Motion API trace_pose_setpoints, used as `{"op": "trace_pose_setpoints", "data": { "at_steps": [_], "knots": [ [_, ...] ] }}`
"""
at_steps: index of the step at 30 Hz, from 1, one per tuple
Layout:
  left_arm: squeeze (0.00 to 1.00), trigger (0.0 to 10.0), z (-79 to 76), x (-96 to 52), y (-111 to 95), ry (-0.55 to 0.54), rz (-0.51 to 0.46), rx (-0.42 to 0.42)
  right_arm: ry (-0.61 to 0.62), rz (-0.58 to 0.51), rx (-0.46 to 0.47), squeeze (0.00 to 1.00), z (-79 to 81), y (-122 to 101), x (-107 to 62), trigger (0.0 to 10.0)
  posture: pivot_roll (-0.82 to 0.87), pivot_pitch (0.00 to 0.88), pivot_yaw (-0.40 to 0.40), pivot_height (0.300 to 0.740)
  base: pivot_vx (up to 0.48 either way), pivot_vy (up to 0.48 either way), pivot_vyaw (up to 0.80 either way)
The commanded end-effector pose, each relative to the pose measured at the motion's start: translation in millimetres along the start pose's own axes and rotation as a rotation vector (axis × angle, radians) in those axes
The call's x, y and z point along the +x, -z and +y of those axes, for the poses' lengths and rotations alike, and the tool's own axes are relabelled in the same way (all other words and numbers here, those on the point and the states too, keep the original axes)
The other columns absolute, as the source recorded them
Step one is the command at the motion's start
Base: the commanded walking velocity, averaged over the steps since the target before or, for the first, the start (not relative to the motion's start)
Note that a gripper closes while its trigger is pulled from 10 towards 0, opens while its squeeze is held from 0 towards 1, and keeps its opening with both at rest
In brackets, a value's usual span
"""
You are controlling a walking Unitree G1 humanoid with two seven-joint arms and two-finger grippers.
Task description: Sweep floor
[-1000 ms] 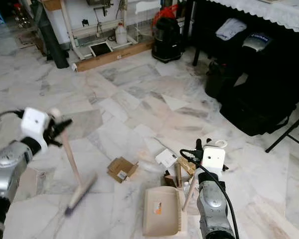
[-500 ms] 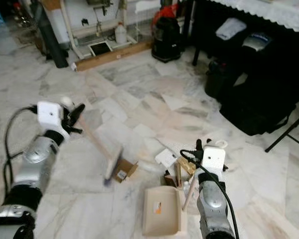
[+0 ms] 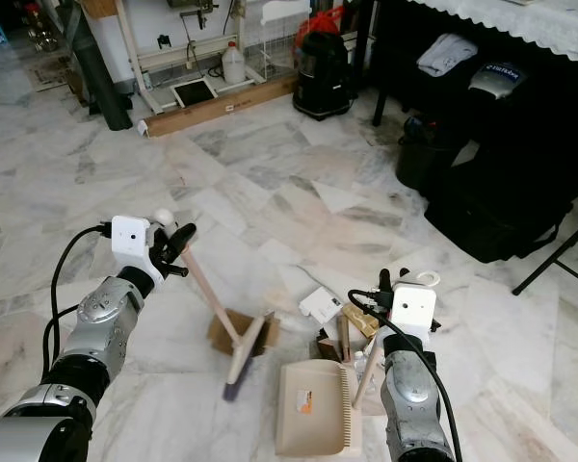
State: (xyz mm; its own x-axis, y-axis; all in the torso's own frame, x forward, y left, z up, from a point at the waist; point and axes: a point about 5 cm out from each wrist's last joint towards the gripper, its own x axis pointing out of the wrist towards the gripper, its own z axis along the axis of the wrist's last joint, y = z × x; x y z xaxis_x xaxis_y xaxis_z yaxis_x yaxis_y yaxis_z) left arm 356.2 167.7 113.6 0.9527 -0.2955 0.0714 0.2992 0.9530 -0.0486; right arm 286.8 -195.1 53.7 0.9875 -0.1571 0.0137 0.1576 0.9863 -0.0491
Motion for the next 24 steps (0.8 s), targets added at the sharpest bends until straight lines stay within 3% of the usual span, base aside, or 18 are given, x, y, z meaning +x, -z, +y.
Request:
{"op": "trace_pose_setpoints", "data": {
  "at_steps": [1, 7, 15, 18, 24],
  "knots": [
    [0.0, 9.6, -1.1, 3.9, -2, 0.036, 0.001, -0.047, -0.004, -0.007, 0.003, 0.0, 1.5, -2, 0.1, 10.0, -0.06, 0.094, -0.005, 0.74, 0.0, 0.0, 0.0],
    [0.0, 9.8, -2.5, 0.4, 6, 0.126, 0.07, -0.043, -0.004, -0.006, 0.004, 0.0, 1.8, -3, 0.6, 10.0, -0.06, 0.092, -0.001, 0.74, 0.0, 0.0, 0.0],
    [0.0, 9.9, 6.1, -7.2, -2, 0.223, 0.08, 0.003, 0.004, -0.006, 0.001, 0.0, -0.8, -3, 0.8, 10.0, -0.05, 0.095, 0.0, 0.74, 0.0, 0.0, 0.0],
    [0.0, 10.0, 16.2, -8.9, -17, 0.158, 0.007, 0.059, 0.002, -0.007, -0.001, 0.0, 0.6, -3, 1.0, 10.0, -0.05, 0.094, 0.001, 0.74, 0.0, 0.0, 0.0],
    [0.0, 10.0, 27.9, -9.4, -38, 0.026, -0.113, 0.089, 0.008, -0.006, -0.005, 0.0, 0.0, -2, 0.8, 10.0, -0.05, 0.087, -0.001, 0.74, 0.0, 0.0, 0.0]
  ]
}}
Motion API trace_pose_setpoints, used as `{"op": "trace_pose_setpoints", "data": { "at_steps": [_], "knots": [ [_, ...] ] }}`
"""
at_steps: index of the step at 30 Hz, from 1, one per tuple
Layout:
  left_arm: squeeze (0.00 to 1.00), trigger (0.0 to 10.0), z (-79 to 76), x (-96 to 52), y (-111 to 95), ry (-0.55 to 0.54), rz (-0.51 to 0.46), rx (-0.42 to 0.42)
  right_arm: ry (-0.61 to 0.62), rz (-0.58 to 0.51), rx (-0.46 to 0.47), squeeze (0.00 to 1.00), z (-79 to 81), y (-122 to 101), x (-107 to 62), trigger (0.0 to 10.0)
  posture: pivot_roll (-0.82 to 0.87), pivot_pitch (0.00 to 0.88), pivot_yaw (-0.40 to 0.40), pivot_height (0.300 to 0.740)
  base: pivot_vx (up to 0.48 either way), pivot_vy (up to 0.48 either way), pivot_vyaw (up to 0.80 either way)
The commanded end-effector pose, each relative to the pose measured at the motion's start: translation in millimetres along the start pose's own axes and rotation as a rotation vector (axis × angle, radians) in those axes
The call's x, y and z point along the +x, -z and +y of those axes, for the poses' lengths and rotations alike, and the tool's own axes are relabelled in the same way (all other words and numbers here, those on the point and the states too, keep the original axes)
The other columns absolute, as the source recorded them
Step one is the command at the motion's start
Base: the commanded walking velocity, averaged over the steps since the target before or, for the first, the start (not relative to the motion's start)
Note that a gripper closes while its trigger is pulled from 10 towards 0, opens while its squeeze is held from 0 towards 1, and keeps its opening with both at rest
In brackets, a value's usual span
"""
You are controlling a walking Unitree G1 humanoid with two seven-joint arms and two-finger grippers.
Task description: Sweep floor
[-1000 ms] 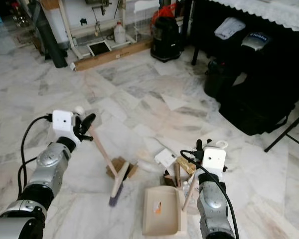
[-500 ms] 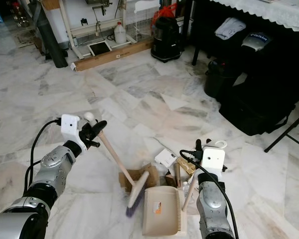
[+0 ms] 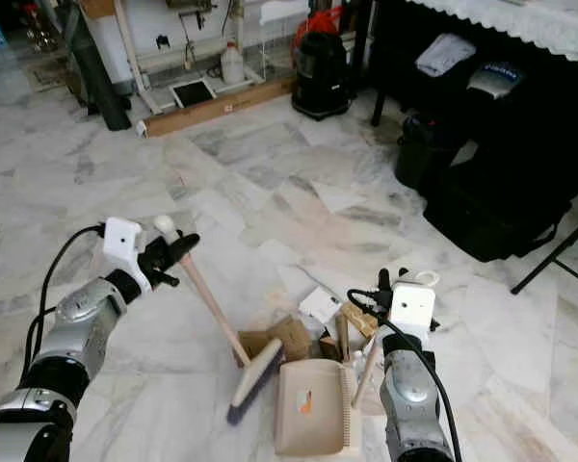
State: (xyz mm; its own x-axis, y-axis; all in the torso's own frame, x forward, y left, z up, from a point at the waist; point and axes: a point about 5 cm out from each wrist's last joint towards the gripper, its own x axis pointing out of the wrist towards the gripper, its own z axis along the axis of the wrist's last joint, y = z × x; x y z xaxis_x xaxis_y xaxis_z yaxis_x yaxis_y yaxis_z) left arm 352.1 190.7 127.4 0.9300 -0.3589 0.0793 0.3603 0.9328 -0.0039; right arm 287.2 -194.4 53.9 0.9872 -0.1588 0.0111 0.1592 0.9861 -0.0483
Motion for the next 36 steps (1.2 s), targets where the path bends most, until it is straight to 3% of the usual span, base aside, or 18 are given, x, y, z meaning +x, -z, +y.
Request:
{"op": "trace_pose_setpoints", "data": {
  "at_steps": [1, 5, 14, 25, 30, 36],
  "knots": [
    [0.0, 10.0, 9.9, -0.5, -24, -0.062, -0.12, 0.056, 0.007, -0.008, -0.007, 0.0, -0.7, -2, 0.5, 10.0, -0.05, 0.087, -0.001, 0.74, 0.0, 0.0, 0.0],
    [0.0, 10.0, 8.2, -1.8, -25, -0.096, -0.145, 0.057, 0.008, -0.014, -0.006, 0.0, -0.4, -3, 1.5, 10.0, -0.05, 0.084, 0.003, 0.74, 0.0, 0.0, 0.0],
    [0.0, 10.0, -4.5, -12.9, -5, -0.189, -0.138, 0.01, 0.027, -0.058, -0.002, 0.0, -4.4, -9, 0.5, 10.0, -0.06, 0.062, 0.006, 0.74, 0.0, 0.0, 0.0],
    [0.0, 10.0, -5.0, -10.7, -8, -0.234, -0.14, 0.01, 0.065, -0.072, 0.015, 0.0, -8.1, -13, 0.9, 10.0, -0.06, 0.073, 0.003, 0.74, 0.0, 0.0, 0.0],
    [0.0, 10.0, -3.7, -10.4, -8, -0.244, -0.137, 0.011, 0.084, -0.079, 0.013, 0.0, -12.0, -15, 1.3, 10.0, -0.06, 0.08, 0.004, 0.74, 0.0, 0.0, -0.78],
    [0.0, 10.0, -5.3, -8.5, -9, -0.252, -0.141, 0.01, 0.082, -0.1, 0.004, 0.0, -11.2, -17, 0.6, 10.0, -0.06, 0.079, 0.003, 0.74, 0.0, 0.349, 0.0]
  ]
}}
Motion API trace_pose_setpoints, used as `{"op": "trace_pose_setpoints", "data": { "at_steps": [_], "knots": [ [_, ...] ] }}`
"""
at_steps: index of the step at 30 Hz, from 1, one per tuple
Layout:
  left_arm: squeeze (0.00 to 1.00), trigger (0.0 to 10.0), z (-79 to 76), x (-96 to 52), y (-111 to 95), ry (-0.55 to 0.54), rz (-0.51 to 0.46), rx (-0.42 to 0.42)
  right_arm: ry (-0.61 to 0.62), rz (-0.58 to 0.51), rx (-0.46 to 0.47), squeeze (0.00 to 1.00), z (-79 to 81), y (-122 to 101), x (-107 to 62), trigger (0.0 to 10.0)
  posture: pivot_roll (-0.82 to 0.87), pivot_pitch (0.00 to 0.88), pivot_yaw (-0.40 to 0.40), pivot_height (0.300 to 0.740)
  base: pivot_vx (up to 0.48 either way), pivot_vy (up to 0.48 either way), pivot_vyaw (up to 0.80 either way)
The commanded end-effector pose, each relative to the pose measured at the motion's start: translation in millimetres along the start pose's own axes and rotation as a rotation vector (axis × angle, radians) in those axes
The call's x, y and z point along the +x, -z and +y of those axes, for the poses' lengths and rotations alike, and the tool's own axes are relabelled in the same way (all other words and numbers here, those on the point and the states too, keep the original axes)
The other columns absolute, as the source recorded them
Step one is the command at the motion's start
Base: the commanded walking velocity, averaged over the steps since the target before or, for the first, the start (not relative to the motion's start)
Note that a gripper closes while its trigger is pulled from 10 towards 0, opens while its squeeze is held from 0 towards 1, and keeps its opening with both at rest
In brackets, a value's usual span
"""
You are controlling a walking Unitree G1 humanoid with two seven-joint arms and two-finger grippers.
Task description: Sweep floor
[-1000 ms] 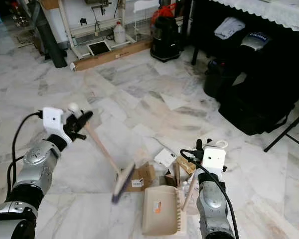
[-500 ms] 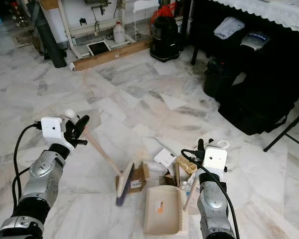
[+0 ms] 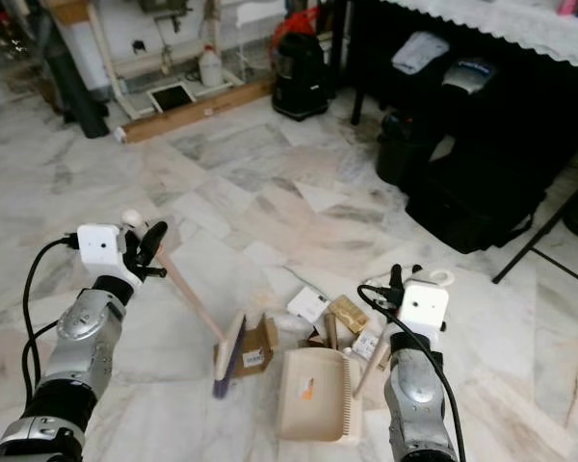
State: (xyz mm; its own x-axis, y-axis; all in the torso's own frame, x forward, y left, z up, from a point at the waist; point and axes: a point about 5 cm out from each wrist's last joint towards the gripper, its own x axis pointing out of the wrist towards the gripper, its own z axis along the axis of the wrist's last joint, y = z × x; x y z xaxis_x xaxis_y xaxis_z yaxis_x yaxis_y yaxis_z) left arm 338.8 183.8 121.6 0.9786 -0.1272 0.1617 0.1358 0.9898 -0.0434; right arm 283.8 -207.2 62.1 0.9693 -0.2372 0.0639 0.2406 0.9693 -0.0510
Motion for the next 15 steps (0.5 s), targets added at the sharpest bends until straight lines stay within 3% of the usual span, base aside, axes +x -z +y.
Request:
{"op": "trace_pose_setpoints", "data": {
  "at_steps": [1, 4, 12, 15],
  "knots": [
    [0.0, 10.0, 4.5, 4.9, -14.2, -0.016, -0.056, 0.015, -0.003, -0.051, 0.011, 0.0, 3.1, -9.4, 2.2, 10.0, -0.06, 0.082, 0.003, 0.74, 0.0, 0.382, 0.0],
    [0.0, 10.0, 4.9, 6.1, -15.3, -0.023, -0.06, 0.016, 0.003, -0.038, 0.025, 0.0, 3.4, -8.5, 2.7, 10.0, -0.06, 0.082, 0.003, 0.74, 0.0, 0.381, 0.0],
    [0.0, 10.0, 7.5, 8.8, -20.3, -0.037, -0.078, 0.019, 0.003, -0.039, 0.028, 0.0, 2.9, -9.0, 3.3, 10.0, -0.06, 0.084, 0.003, 0.74, 0.0, 0.407, -0.68],
    [0.0, 10.0, 6.4, 10.3, -22.2, -0.037, -0.085, 0.018, 0.003, -0.052, 0.016, 0.0, 4.0, -10.4, 3.3, 10.0, -0.06, 0.084, 0.005, 0.74, 0.0, 0.419, 0.0]
  ]
}}
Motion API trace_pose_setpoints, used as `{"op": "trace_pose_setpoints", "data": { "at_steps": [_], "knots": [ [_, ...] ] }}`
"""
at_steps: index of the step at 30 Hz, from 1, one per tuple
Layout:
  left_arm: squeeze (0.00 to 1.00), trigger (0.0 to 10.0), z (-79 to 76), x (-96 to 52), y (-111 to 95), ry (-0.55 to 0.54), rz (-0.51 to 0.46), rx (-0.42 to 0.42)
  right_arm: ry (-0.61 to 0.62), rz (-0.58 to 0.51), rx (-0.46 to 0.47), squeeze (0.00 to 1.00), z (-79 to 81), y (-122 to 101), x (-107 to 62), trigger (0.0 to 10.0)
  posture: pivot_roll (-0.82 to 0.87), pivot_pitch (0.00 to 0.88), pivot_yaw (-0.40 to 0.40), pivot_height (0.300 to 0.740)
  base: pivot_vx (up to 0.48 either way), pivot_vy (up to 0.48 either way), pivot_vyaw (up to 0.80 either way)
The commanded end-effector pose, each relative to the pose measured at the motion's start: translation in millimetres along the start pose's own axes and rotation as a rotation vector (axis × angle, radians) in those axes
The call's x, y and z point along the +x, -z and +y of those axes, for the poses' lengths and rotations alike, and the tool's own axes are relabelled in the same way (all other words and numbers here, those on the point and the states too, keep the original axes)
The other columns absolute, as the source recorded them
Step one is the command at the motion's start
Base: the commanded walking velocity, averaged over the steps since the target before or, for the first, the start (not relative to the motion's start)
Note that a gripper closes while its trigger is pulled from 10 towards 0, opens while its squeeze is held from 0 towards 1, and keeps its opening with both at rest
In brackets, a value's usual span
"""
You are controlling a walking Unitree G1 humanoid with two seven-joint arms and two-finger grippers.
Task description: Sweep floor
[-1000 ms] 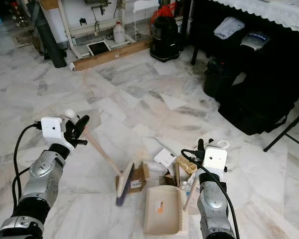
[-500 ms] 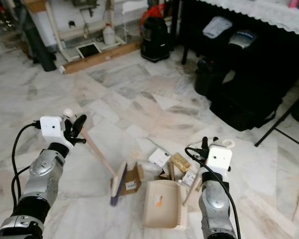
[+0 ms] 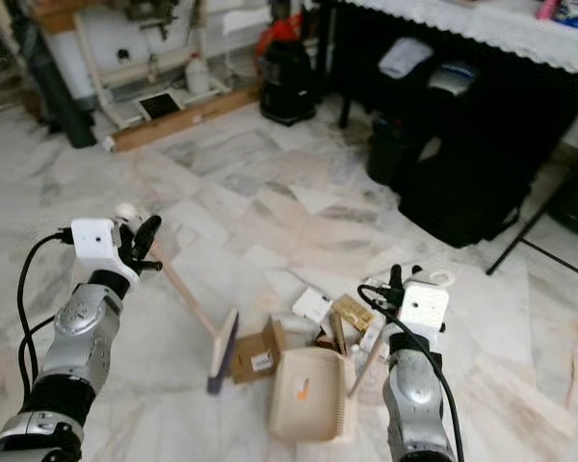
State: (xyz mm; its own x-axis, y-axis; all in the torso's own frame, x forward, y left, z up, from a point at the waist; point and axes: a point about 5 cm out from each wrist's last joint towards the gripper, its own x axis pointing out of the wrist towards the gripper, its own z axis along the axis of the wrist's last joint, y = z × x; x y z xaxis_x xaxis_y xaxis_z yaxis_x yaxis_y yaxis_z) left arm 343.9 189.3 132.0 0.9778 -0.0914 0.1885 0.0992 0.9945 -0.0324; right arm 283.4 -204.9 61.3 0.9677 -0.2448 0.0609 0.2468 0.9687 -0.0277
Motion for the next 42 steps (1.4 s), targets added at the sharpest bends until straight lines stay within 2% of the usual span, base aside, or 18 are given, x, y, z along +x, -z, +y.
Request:
{"op": "trace_pose_setpoints", "data": {
  "at_steps": [1, 7, 33, 42],
  "knots": [
    [0.0, 10.0, 0.3, 4.7, -11.8, -0.002, -0.056, -0.001, -0.006, -0.054, -0.004, 0.0, 2.1, -10.6, 4.0, 10.0, -0.06, 0.08, 0.005, 0.74, 0.0, 0.416, 0.0],
    [0.0, 10.0, 0.4, 4.7, -11.9, -0.001, -0.057, -0.001, -0.003, -0.047, 0.005, 0.0, 2.3, -9.8, 3.9, 10.0, -0.06, 0.081, 0.005, 0.74, 0.0, 0.417, 0.0],
    [0.0, 10.0, -1.8, 5.6, -13.1, 0.01, -0.063, -0.009, 0.025, -0.037, -0.02, 0.0, 0.6, -7.9, 3.9, 10.0, -0.05, 0.081, 0.007, 0.74, 0.0, 0.416, -0.64],
    [0.0, 10.0, -1.7, 5.4, -12.9, 0.009, -0.063, -0.015, 0.024, -0.031, -0.024, 0.0, 0.6, -6.8, 4.2, 10.0, -0.05, 0.083, 0.003, 0.74, 0.0, 0.291, -0.62]
  ]
}}
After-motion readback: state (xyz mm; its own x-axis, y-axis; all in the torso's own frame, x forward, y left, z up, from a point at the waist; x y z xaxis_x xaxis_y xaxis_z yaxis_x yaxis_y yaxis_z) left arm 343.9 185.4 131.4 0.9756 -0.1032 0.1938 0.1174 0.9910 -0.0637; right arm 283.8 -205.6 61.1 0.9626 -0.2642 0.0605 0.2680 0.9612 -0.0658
